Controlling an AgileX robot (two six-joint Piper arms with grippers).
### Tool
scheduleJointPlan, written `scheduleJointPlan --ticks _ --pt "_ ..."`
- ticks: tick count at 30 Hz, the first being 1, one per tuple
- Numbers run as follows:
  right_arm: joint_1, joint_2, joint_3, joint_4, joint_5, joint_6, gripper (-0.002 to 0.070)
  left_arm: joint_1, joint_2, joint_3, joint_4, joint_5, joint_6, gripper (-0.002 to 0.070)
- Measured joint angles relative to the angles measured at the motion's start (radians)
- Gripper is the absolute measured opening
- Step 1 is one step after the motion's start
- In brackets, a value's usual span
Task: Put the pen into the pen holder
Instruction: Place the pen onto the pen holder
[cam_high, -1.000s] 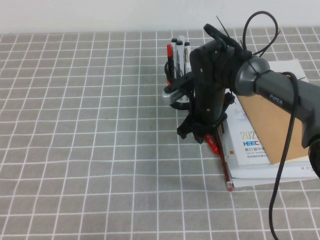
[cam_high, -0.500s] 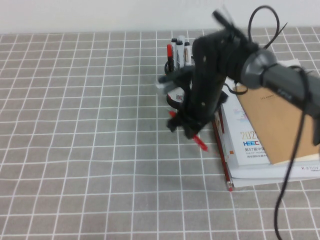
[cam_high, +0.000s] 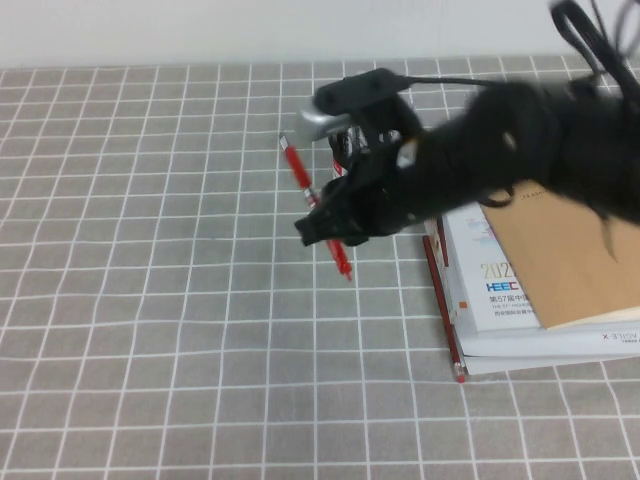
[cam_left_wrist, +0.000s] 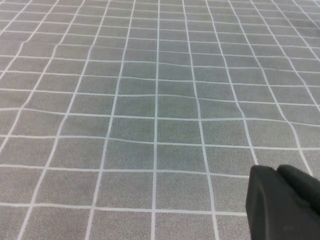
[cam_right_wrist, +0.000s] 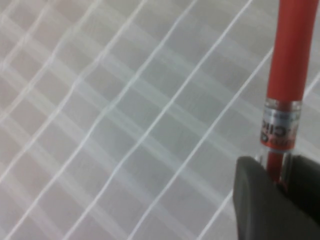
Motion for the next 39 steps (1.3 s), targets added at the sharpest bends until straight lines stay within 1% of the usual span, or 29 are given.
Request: scheduleJointPlan --ticks 1,3,6,8,9,10,12,13,15,21,25,28,30,36,38,39 --pt "0.008 -0.035 0.051 -0.009 -0.076 0.012 0.0065 0.0 0.0 0.0 0.0 0.0 0.0 -0.0006" --pt "0.015 -0.092 0.175 -0.061 -0.276 0.089 0.0064 0.0 0.0 0.0 0.0 0.0 0.0 -0.0006" --pt "0.01 -0.142 0.335 -0.258 -0.627 0.338 0.0065 0.0 0.0 0.0 0.0 0.0 0.0 -0.0006" --pt "-0.008 -0.14 0.398 -0.37 -0.845 0.445 0.0065 0.0 0.0 0.0 0.0 0.0 0.0 -0.0006" --pt "-0.025 -0.128 0.421 -0.415 -0.971 0.474 0.0065 0.0 0.0 0.0 0.0 0.0 0.0 -0.0006" --pt "-0.036 -0.117 0.428 -0.445 -1.046 0.492 0.0065 0.0 0.0 0.0 0.0 0.0 0.0 -0.0006" --pt "-0.06 -0.082 0.425 -0.463 -1.175 0.501 0.0065 0.0 0.0 0.0 0.0 0.0 0.0 -0.0006" --pt "-0.068 -0.066 0.412 -0.464 -1.209 0.498 0.0065 0.0 0.0 0.0 0.0 0.0 0.0 -0.0006" --pt "-0.088 -0.023 0.369 -0.464 -1.247 0.481 0.0065 0.0 0.0 0.0 0.0 0.0 0.0 -0.0006" --pt "-0.143 0.124 0.205 -0.464 -1.252 0.462 0.0064 0.0 0.0 0.0 0.0 0.0 0.0 -0.0006" --pt "-0.159 0.217 0.112 -0.464 -1.21 0.462 0.0065 0.0 0.0 0.0 0.0 0.0 0.0 -0.0006" --pt "-0.162 0.28 0.068 -0.464 -1.171 0.462 0.0089 0.0 0.0 0.0 0.0 0.0 0.0 -0.0006" --pt "-0.162 0.312 0.055 -0.468 -1.148 0.462 0.0134 0.0 0.0 0.0 0.0 0.0 0.0 -0.0006" --pt "-0.163 0.334 0.049 -0.468 -1.1 0.462 0.0325 0.0 0.0 0.0 0.0 0.0 0.0 -0.0006" --pt "-0.165 0.334 0.049 -0.468 -1.1 0.462 0.0353 0.0 0.0 0.0 0.0 0.0 0.0 -0.0006" --pt "-0.165 0.327 0.049 -0.467 -1.093 0.462 0.0355 0.0 0.0 0.0 0.0 0.0 0.0 -0.0006"
